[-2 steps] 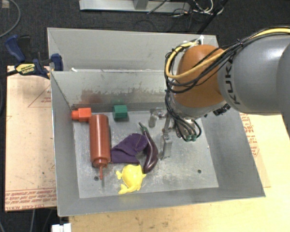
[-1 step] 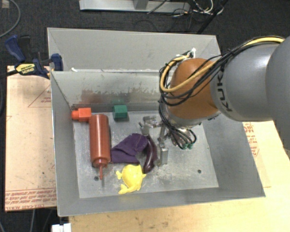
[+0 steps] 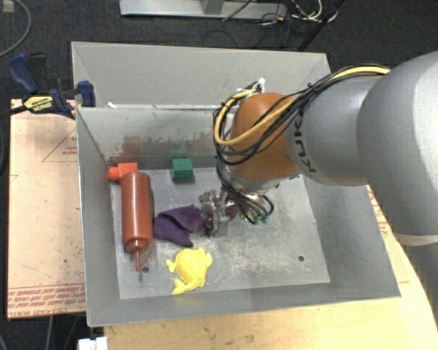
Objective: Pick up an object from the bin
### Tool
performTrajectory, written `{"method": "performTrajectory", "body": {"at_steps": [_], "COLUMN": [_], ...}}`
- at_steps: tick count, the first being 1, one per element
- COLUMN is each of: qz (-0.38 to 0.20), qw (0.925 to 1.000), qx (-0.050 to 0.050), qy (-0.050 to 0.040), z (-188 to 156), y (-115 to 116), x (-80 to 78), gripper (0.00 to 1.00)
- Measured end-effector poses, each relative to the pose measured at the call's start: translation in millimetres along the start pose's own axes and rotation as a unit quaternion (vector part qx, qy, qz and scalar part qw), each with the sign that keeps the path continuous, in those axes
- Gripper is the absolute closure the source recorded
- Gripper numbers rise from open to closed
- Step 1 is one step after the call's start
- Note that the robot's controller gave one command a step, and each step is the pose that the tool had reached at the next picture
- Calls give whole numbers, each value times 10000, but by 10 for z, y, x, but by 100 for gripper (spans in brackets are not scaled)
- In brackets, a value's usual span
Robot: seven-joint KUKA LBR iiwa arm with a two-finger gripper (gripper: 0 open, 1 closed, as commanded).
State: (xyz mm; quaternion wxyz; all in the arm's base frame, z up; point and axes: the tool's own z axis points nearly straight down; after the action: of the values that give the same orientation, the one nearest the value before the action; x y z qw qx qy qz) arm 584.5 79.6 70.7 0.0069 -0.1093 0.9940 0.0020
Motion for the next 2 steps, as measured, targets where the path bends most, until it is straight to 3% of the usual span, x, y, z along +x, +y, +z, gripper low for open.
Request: {"method": "performTrajectory", "body": {"at_steps": [1, 2], "qz": [-1, 63], "qw": [10000, 10000], "qx": [0, -2], "qy": [0, -21], "z": [0, -1233], "y": [0, -178], "x": [0, -79], "gripper": [100, 100]}}
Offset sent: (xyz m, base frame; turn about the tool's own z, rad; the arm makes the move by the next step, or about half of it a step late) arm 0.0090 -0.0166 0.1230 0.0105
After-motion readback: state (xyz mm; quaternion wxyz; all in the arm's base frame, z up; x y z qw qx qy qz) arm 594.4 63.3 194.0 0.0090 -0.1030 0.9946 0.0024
